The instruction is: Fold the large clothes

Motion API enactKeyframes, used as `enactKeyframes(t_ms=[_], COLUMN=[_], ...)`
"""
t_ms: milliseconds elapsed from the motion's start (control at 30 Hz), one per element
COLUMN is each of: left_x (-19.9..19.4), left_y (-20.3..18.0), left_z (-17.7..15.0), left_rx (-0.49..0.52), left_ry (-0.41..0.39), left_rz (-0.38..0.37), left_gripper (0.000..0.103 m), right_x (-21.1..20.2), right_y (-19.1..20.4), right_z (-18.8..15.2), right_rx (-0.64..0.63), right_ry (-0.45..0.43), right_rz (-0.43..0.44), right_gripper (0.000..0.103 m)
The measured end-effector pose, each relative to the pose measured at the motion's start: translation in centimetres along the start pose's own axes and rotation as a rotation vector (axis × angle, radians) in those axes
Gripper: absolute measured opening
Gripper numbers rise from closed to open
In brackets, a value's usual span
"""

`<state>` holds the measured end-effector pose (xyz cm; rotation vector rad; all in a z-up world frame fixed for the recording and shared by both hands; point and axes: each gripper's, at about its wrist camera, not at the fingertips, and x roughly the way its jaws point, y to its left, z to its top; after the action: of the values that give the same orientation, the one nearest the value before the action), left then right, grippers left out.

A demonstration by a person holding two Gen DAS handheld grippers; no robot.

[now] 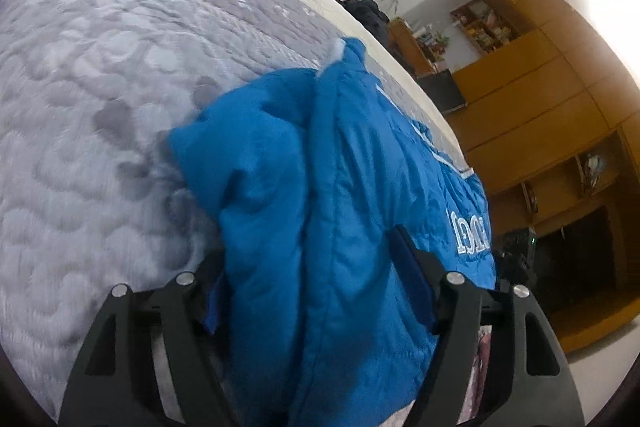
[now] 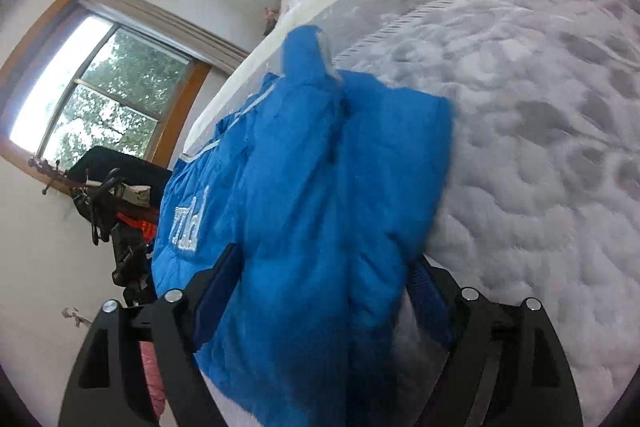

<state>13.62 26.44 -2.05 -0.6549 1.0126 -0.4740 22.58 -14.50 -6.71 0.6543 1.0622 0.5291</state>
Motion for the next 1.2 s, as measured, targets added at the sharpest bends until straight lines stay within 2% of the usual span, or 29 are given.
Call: enactKeyframes(t_ms=[67,100,133,167,200,233,267,367,433,600,833,1033,1200], left_x=[0.6,0.6,0.8,0.8,0.7,0.6,0.5,-0.4,-1.4,-4.0,-9.4,-11.6,-10.2], left_y=[-0.6,-0.8,-1.1,-1.5,-1.7,-2.1,-2.4,-3.5,-4.2,-6.8,-10.4,-9.1,-6.1], left_z=[0.0,0.0,0.0,-0.2,-0.4,-0.6,-0.8,-1.2,-1.4,-3.4,-10.1,-16.0,-18.7], left_rx=[0.012,0.018,0.024,0.025,0.024,0.024,0.024,0.021,0.013,0.046,0.119,0.129,0.095], left_ry=[0.005,0.004,0.002,-0.003,-0.009,-0.017,-0.027,-0.051,-0.065,-0.065,-0.068,-0.041,-0.028], left_rz=[0.017,0.03,0.041,0.055,0.061,0.067,0.073,0.074,0.042,-0.003,-0.067,-0.078,-0.014], left_gripper=[0.071,0.066,0.057,0.053,0.046,0.039,0.036,0.025,0.019,0.017,0.017,0.017,0.021], right_x=[0.7,0.9,1.0,1.0,0.6,0.1,-0.2,-1.4,-2.4,-5.7,-11.4,-13.8,-12.0], right_y=[0.7,0.9,1.1,1.3,1.5,1.7,2.0,2.9,3.8,7.0,9.6,9.1,5.3], right_z=[0.2,0.2,0.1,0.1,-0.1,-0.5,-0.7,-1.0,-1.1,-2.9,-8.9,-14.9,-17.5], right_rx=[-0.012,-0.014,-0.013,-0.013,-0.011,-0.012,-0.014,-0.026,-0.041,-0.102,-0.16,-0.153,-0.073], right_ry=[-0.003,-0.001,-0.004,-0.008,-0.014,-0.022,-0.032,-0.061,-0.078,-0.095,-0.112,-0.098,-0.049], right_rz=[-0.013,-0.018,-0.021,-0.016,-0.009,-0.004,0.003,0.012,0.023,0.035,0.038,0.026,-0.014], right_gripper=[0.074,0.072,0.065,0.056,0.052,0.045,0.039,0.031,0.028,0.027,0.027,0.027,0.029])
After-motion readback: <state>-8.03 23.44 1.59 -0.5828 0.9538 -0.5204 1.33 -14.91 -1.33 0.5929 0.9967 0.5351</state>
